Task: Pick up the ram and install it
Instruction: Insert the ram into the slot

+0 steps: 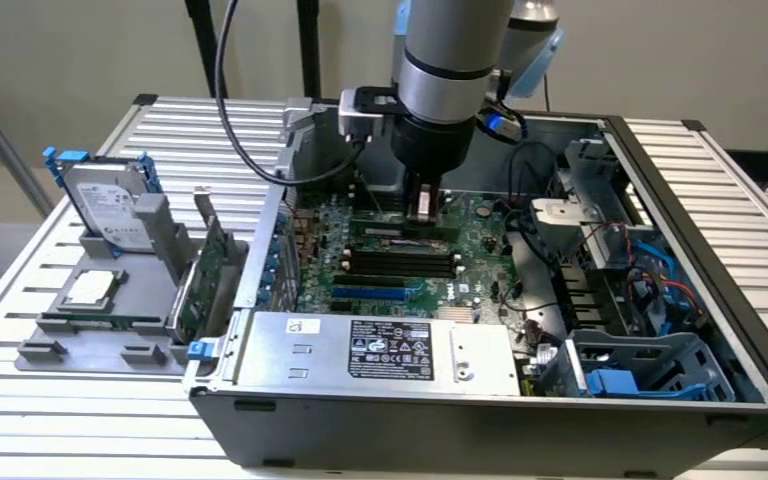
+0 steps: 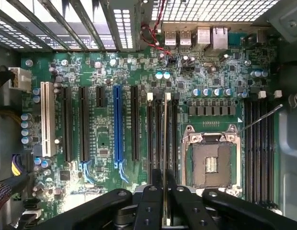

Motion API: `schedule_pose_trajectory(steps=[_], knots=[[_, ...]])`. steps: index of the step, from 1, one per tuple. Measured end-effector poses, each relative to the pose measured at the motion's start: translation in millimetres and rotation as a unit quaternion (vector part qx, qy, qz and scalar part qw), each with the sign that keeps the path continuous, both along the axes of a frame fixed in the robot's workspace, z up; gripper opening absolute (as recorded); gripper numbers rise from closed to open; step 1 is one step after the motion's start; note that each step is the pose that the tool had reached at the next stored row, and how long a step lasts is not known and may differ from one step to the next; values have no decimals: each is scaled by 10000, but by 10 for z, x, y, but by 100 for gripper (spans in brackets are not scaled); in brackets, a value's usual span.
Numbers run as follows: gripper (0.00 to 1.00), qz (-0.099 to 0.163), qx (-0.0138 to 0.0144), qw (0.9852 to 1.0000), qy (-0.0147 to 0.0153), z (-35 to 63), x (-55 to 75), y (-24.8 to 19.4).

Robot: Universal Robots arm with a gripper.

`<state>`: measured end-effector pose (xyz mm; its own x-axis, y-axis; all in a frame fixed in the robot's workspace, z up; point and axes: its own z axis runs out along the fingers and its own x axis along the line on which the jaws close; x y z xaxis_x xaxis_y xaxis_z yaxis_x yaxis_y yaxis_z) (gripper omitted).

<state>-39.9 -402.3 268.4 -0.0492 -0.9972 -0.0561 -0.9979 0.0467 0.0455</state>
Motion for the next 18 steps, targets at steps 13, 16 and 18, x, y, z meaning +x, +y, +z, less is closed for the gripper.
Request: schedule_pose_trajectory(steps=[13,16,18], knots=[[0,21,-89,9999,-48,-162,0,-7],[0,42,-92,9999,-67,-194,0,-13],[0,63,-95,9999,-79,-214,0,-17]])
